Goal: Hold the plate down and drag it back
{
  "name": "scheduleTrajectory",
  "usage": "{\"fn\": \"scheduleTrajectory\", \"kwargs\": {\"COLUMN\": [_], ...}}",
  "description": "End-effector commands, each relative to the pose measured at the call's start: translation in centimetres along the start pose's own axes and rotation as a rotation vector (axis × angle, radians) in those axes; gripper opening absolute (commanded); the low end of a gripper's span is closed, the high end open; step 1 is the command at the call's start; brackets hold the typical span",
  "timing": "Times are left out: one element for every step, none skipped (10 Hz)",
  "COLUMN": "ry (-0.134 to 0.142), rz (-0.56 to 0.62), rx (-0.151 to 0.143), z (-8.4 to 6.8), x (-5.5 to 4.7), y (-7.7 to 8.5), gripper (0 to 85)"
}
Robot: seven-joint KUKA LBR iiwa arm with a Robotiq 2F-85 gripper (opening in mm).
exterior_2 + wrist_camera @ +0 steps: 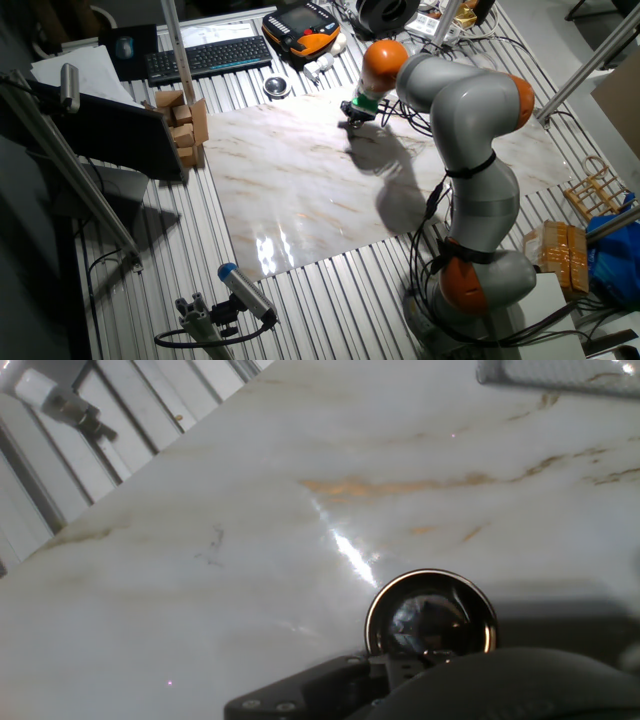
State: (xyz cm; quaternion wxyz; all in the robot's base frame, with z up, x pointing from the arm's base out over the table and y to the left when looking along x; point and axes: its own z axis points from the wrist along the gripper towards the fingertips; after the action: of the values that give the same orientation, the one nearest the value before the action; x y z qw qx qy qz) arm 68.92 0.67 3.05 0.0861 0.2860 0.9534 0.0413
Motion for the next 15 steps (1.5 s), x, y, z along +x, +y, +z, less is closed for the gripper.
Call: {"fn": "scheduleTrajectory", "kwargs": {"ry": [0.002, 0.006, 0.000, 0.014, 0.059, 0.075, 0.069, 0.064, 0.065, 0.053, 0.049, 0.050, 0.049, 0.042, 0.039], "rz": [-0.042, -0.097, -0.147, -0.211, -0.256, -0.287, -0.308, -0.339, -0.347, -0.347, -0.346, -0.343, -0.336, -0.331, -0.327], "rx": [-0.004, -0.010, 0.000, -0.001, -0.020, -0.012, 0.000, 0.010, 0.013, 0.017, 0.020, 0.021, 0.019, 0.022, 0.026], "z": [-0.01, -0.01, -0.01, -0.01, -0.01, -0.01, -0.01, -0.01, -0.01, -0.01, -0.01, 0.03, 0.10, 0.09, 0.16], "x": [-0.01, -0.01, -0.01, -0.01, -0.01, -0.01, -0.01, -0.01, -0.01, -0.01, -0.01, -0.01, 0.01, 0.01, 0.03], "y": [0.00, 0.00, 0.00, 0.00, 0.00, 0.00, 0.00, 0.00, 0.00, 0.00, 0.00, 0.00, 0.04, 0.12, 0.15], "gripper": [0.0, 0.0, 0.0, 0.0, 0.0, 0.0, 0.0, 0.0, 0.0, 0.0, 0.0, 0.0, 0.0, 0.0, 0.0]}}
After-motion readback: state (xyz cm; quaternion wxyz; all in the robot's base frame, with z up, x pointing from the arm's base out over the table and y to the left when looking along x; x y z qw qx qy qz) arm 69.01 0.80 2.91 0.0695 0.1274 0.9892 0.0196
